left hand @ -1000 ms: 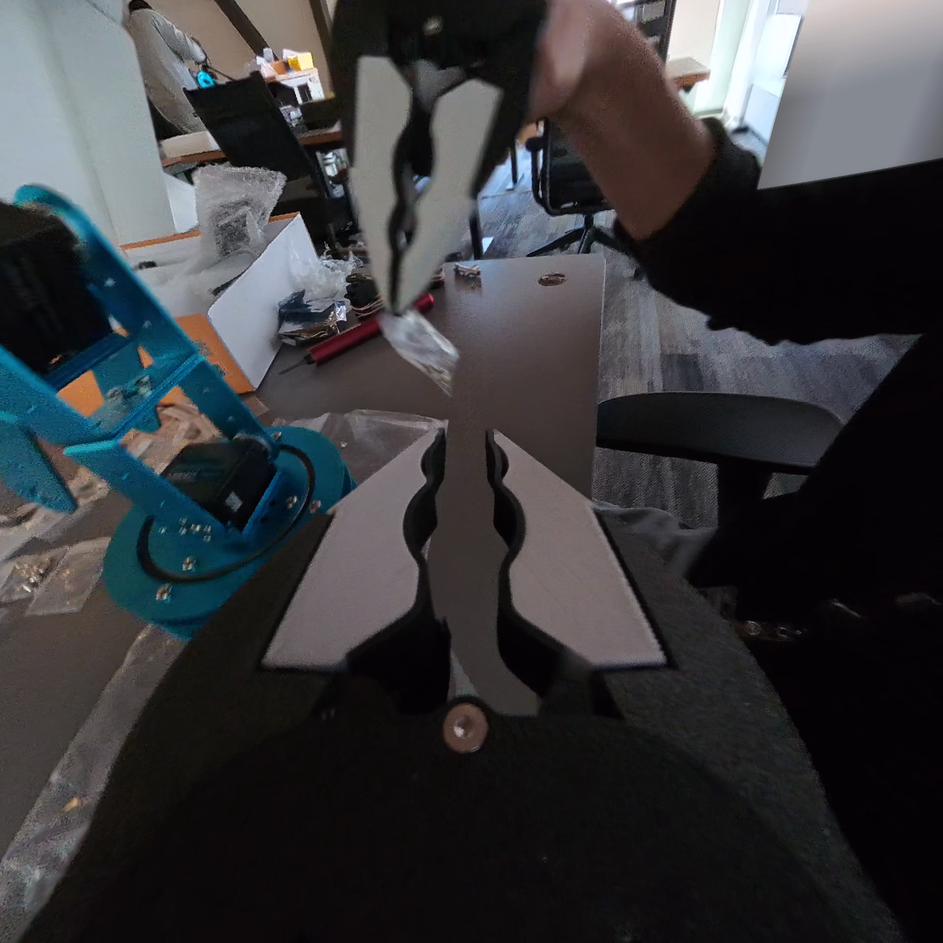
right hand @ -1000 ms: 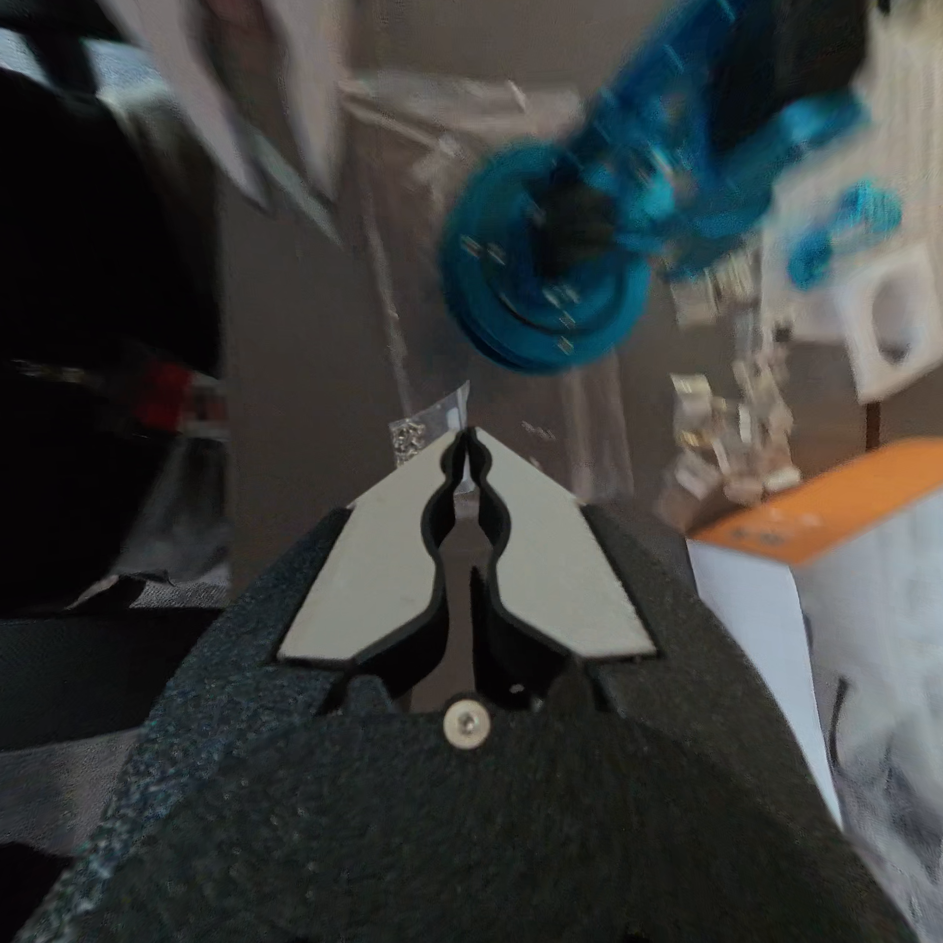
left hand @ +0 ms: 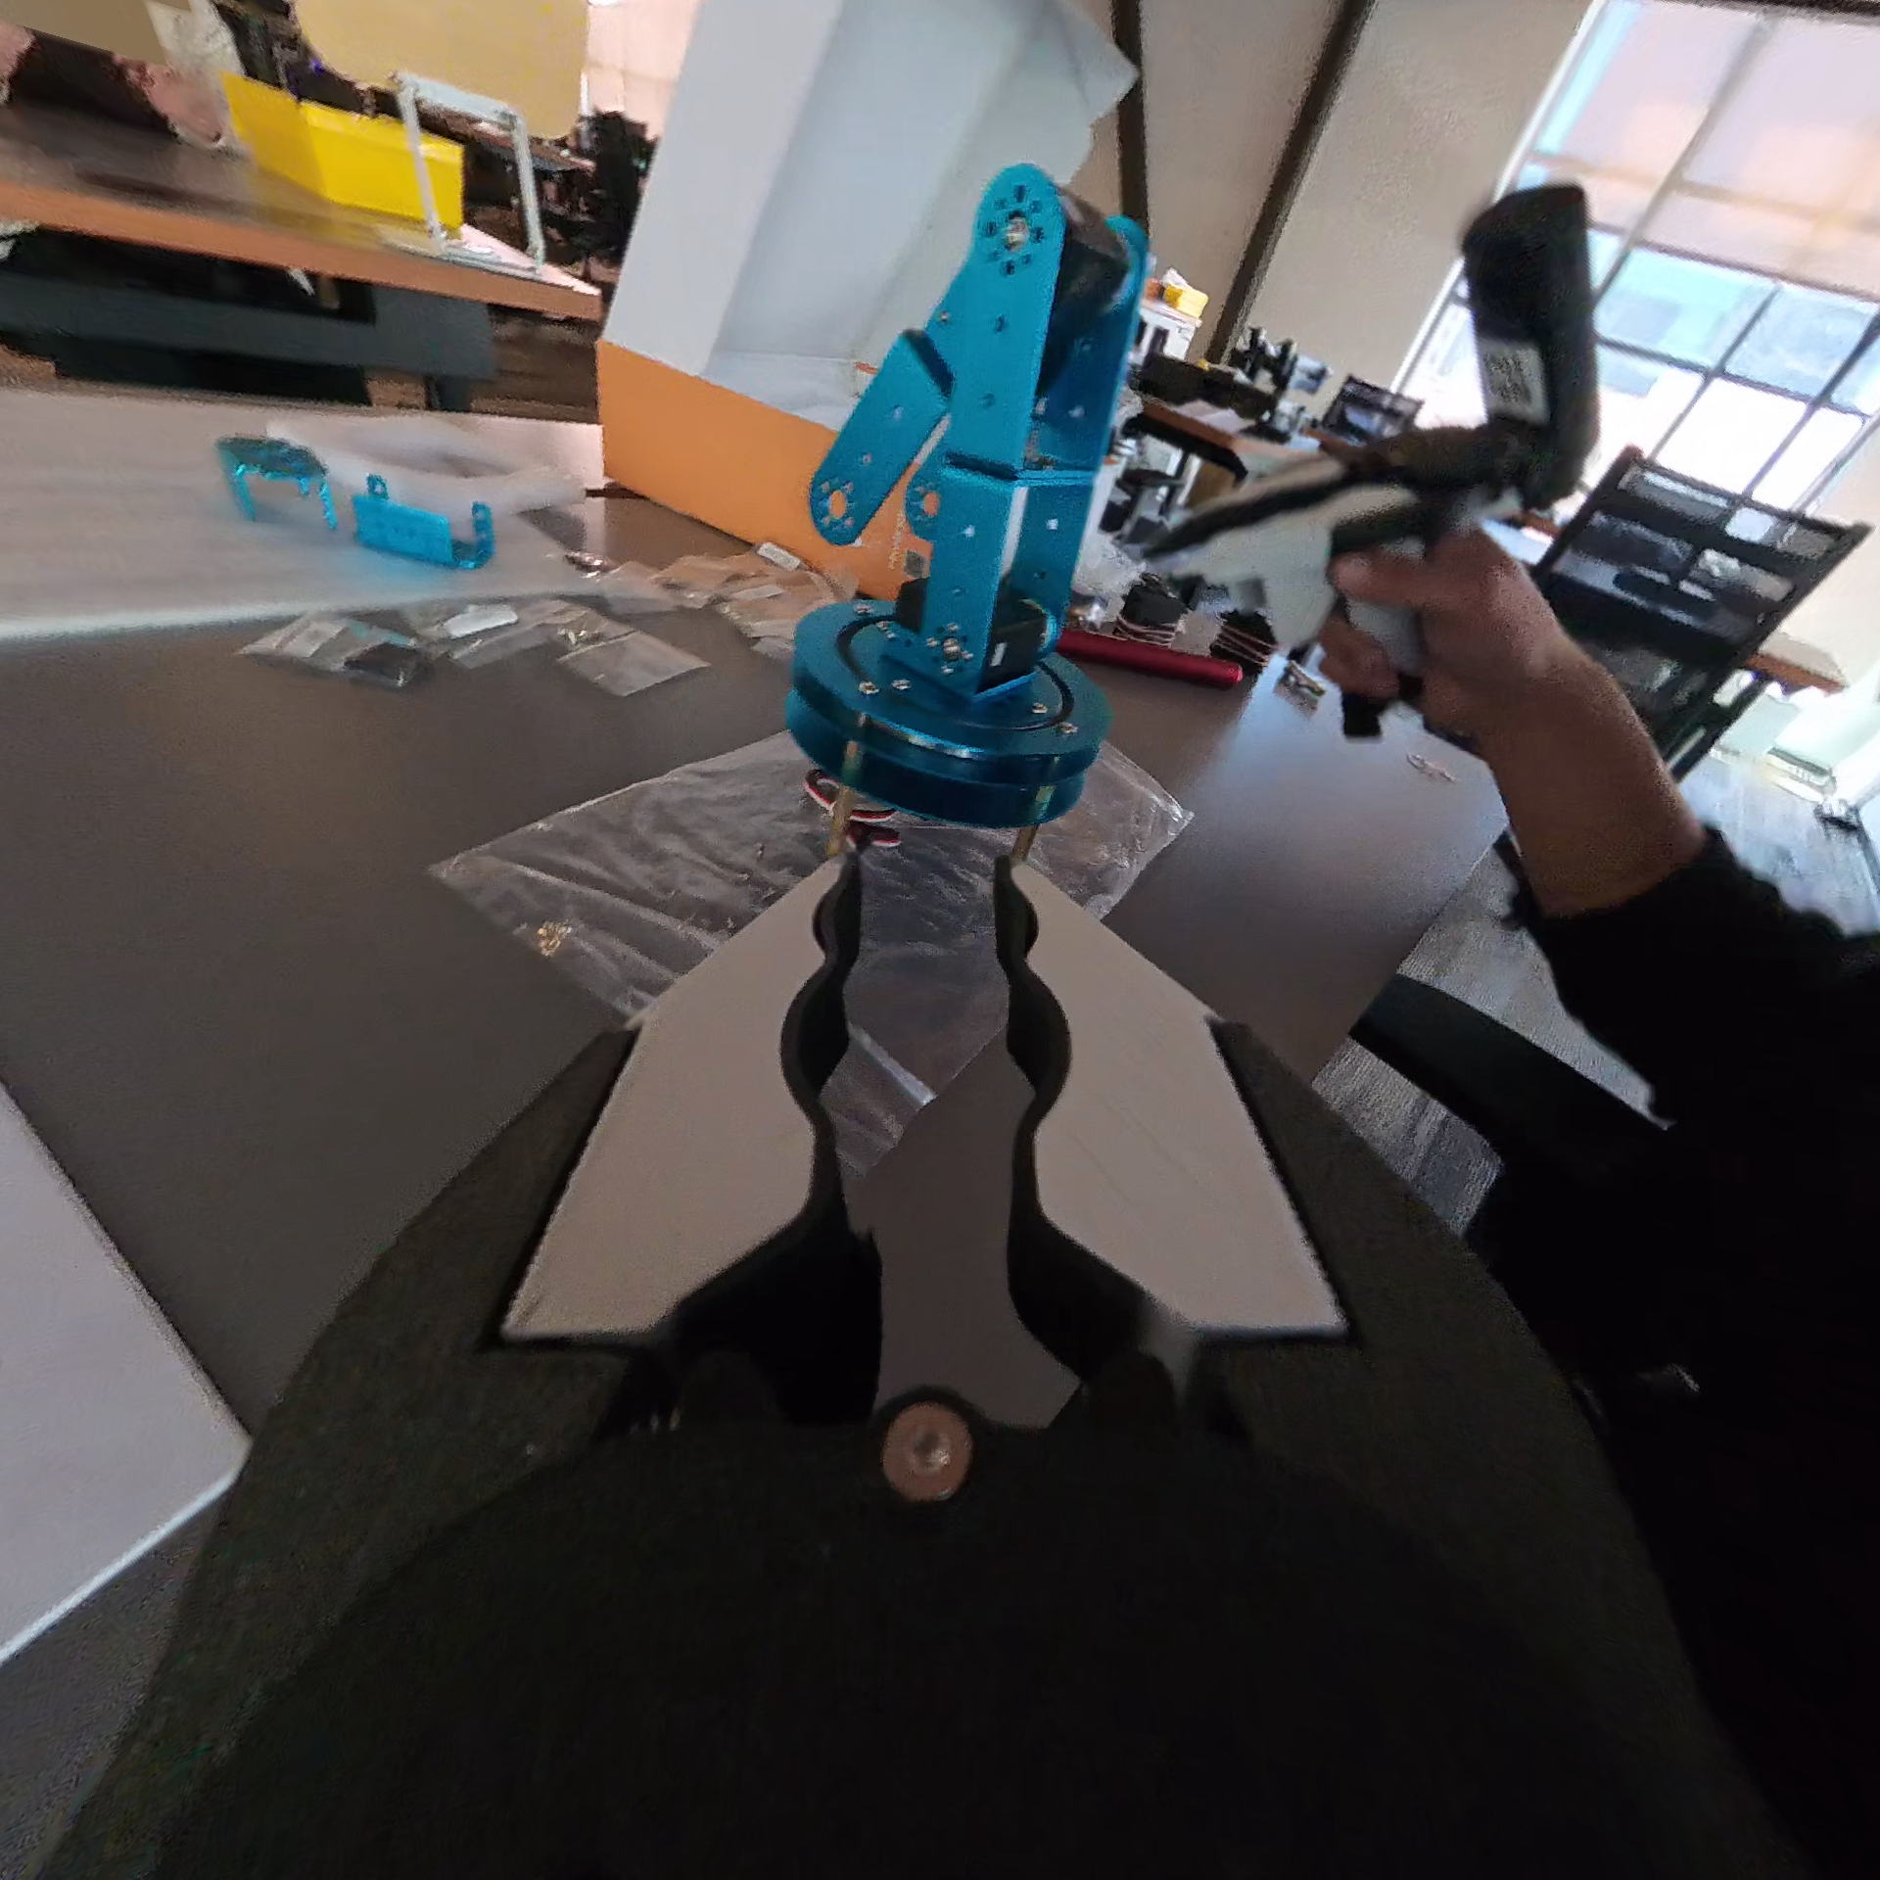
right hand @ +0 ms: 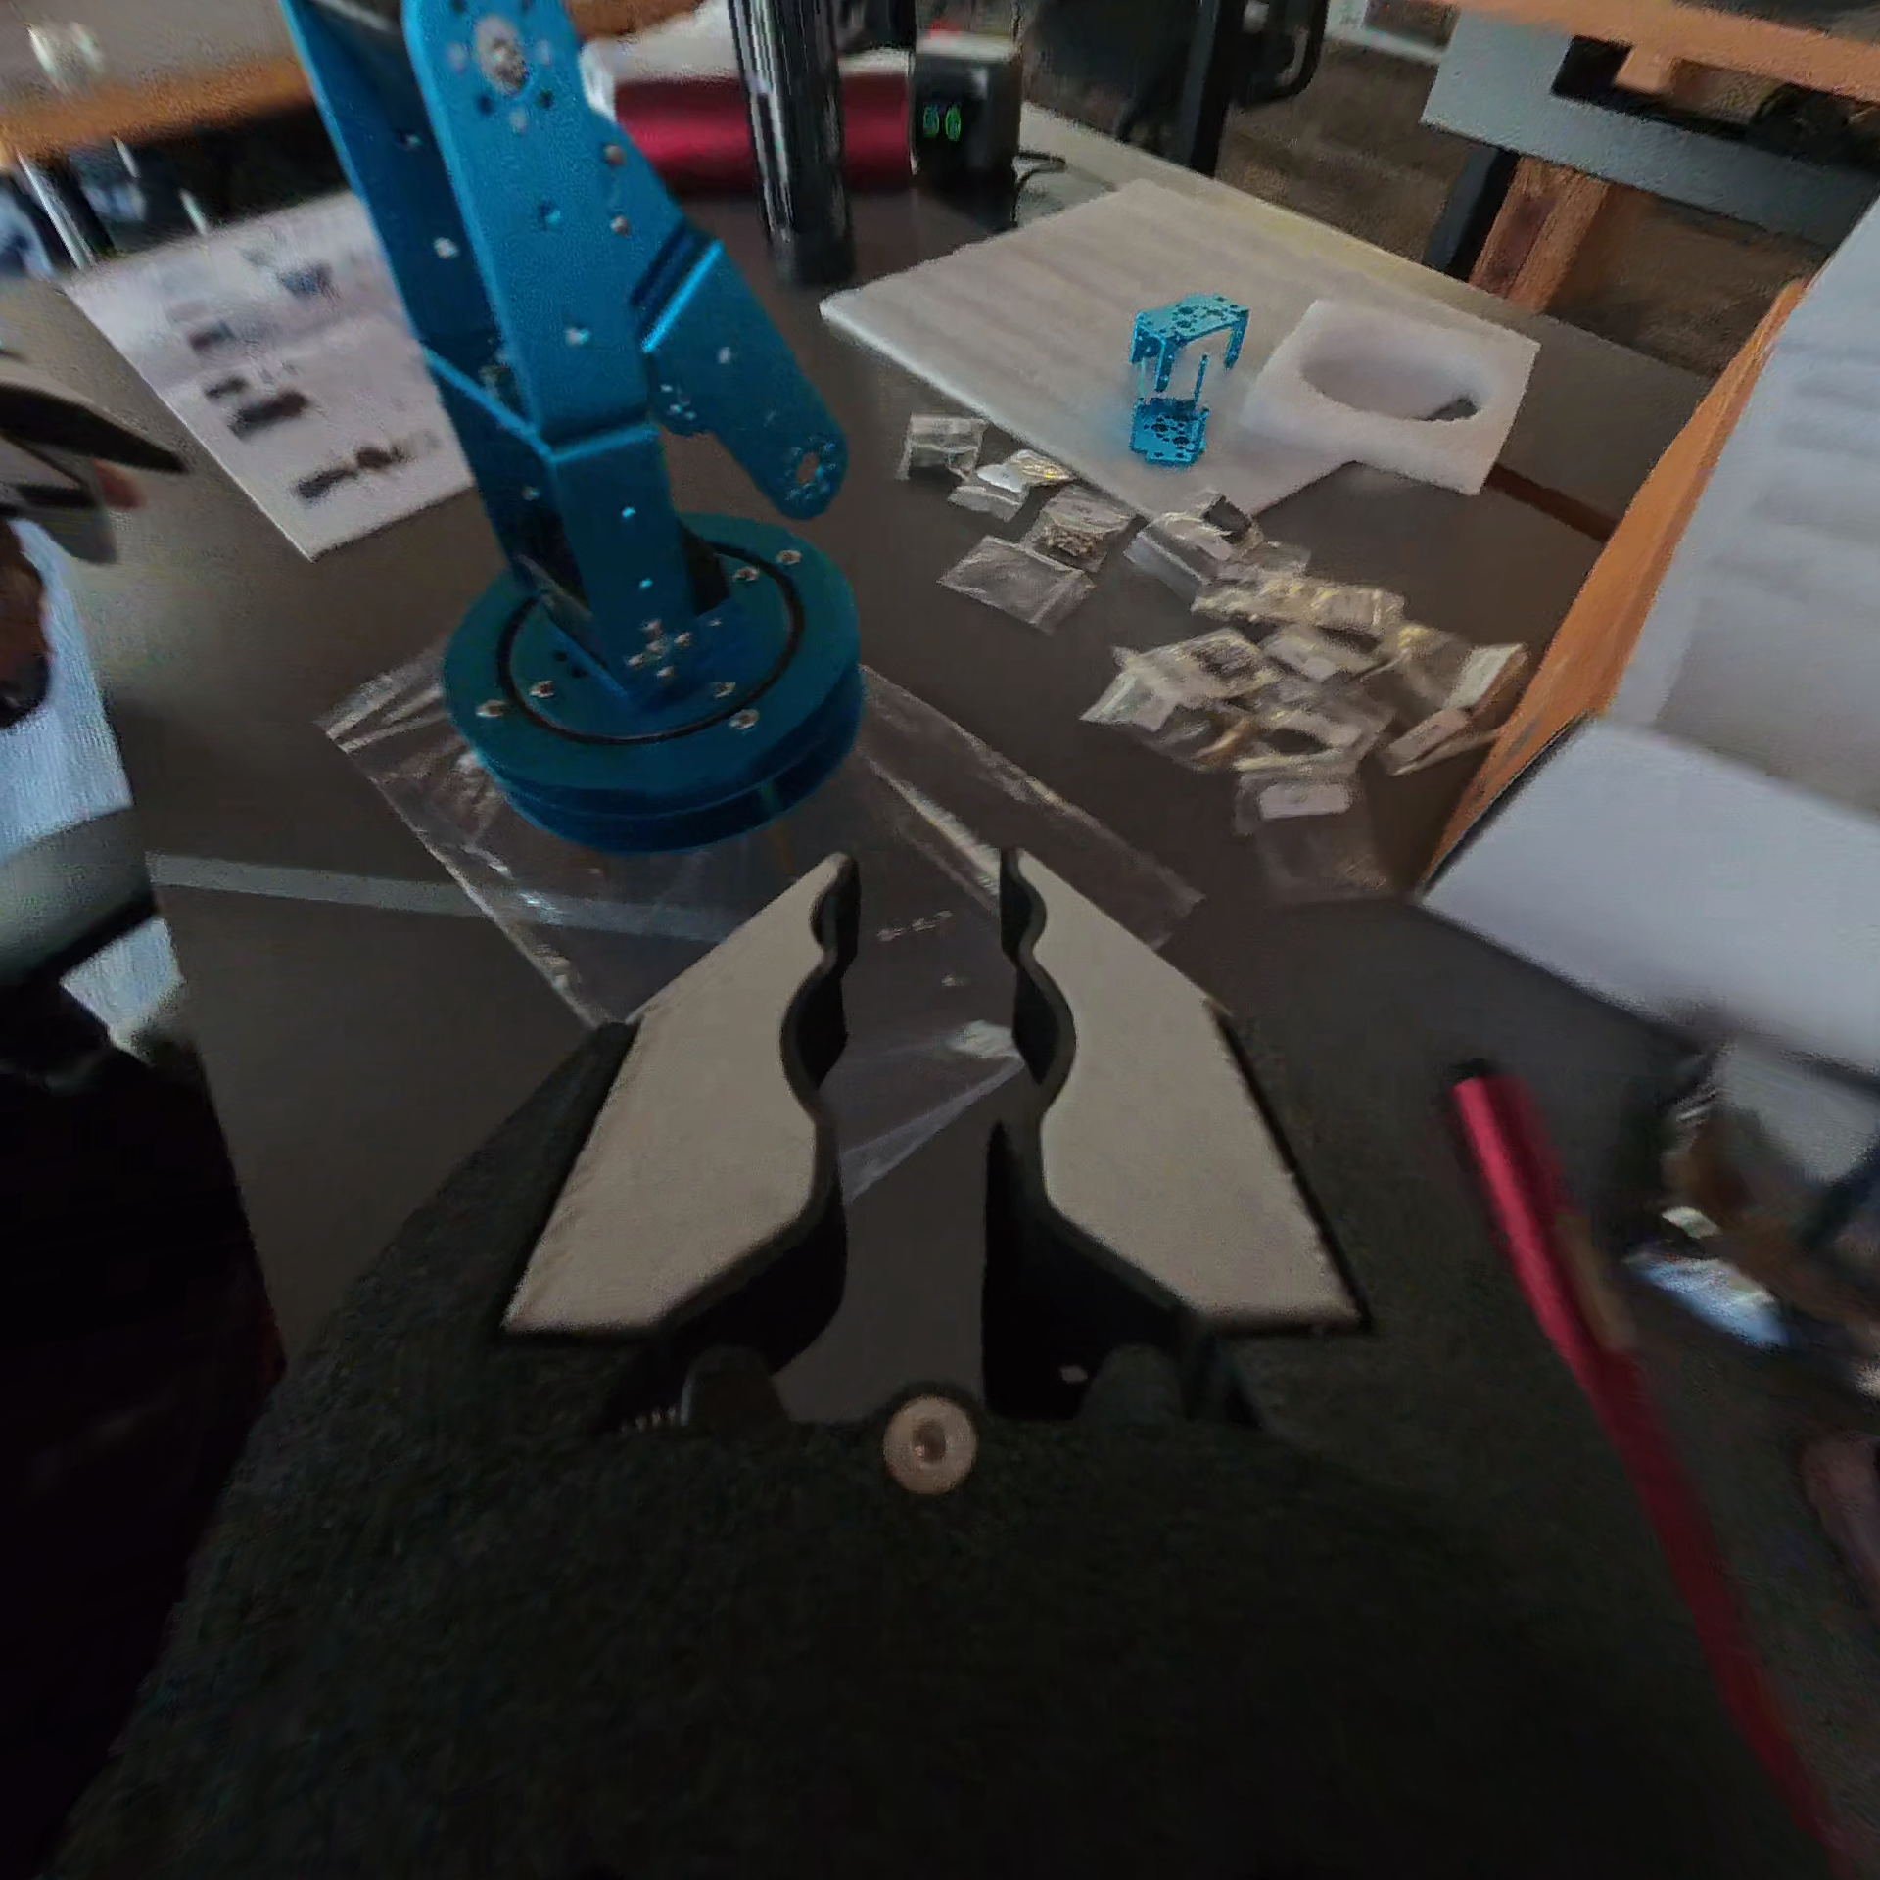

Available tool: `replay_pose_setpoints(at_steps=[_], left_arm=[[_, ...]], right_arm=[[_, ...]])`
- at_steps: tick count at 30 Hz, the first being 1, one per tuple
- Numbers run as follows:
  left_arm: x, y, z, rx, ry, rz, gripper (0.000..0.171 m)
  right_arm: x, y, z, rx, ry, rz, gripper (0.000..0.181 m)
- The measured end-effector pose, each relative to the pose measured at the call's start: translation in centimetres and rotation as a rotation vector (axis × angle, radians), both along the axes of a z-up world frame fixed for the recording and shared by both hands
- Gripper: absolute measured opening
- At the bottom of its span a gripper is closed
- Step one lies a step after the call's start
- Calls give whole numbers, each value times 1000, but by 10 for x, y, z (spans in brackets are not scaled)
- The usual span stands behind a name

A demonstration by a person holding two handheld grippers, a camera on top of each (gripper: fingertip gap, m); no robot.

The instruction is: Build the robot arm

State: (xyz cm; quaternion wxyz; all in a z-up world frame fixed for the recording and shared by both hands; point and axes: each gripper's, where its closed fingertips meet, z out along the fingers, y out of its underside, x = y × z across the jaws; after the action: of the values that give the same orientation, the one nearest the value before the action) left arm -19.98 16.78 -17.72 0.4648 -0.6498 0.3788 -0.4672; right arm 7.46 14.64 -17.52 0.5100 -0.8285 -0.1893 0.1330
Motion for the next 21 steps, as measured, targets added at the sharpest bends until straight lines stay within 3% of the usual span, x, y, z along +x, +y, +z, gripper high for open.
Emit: replay_pose_setpoints(at_steps=[3, 9, 16, 21], left_arm=[[1, 10, -14, -56, 24, 27, 26], [10, 31, -36, -75, 159, 66, 32], [19, 61, -33, 21, 268, 97, 35], [14, 89, -40, 20, 326, 142, 35]], right_arm=[[-9, -12, -18, 49, 97, -66, 28], [3, 2, -41, 89, -73, -114, 27], [5, 12, -46, 58, -26, -89, 27], [9, 14, -61, 5, -80, -101, 30]])
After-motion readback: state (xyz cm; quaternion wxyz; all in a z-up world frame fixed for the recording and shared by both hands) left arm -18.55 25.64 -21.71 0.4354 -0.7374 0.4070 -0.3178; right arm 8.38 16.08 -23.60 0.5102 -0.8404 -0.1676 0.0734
